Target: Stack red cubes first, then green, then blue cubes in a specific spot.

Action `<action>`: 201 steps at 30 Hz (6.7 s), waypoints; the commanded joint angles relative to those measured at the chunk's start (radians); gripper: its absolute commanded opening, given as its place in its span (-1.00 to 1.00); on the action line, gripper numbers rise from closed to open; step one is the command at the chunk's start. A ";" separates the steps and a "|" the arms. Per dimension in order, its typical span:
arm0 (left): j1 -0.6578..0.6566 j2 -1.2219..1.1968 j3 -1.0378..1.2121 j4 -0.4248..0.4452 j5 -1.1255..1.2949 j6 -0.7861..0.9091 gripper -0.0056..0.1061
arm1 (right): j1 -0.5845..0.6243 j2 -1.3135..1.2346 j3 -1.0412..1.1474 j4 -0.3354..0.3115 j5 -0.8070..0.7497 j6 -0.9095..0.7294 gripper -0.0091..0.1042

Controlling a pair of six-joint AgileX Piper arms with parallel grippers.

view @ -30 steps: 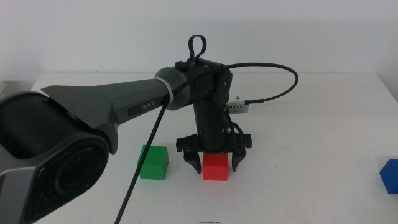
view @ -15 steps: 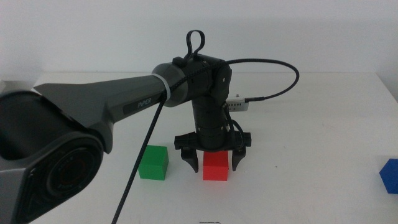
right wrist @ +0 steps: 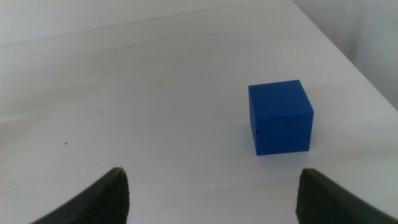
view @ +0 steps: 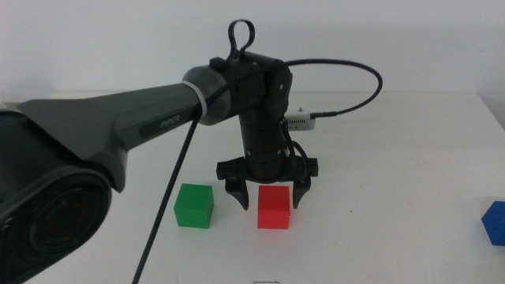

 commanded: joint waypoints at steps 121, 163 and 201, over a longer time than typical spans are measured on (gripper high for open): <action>0.221 -0.185 0.280 0.047 -0.139 0.346 0.62 | -0.007 -0.015 -0.005 -0.032 -0.059 -0.012 0.46; -0.036 -0.173 -0.077 0.088 0.106 -0.121 -0.72 | -0.007 -0.015 -0.005 -0.035 -0.059 -0.012 0.46; -0.039 -0.094 -0.082 0.109 -0.008 -0.073 -0.62 | -0.007 -0.015 -0.005 -0.035 -0.059 -0.012 0.46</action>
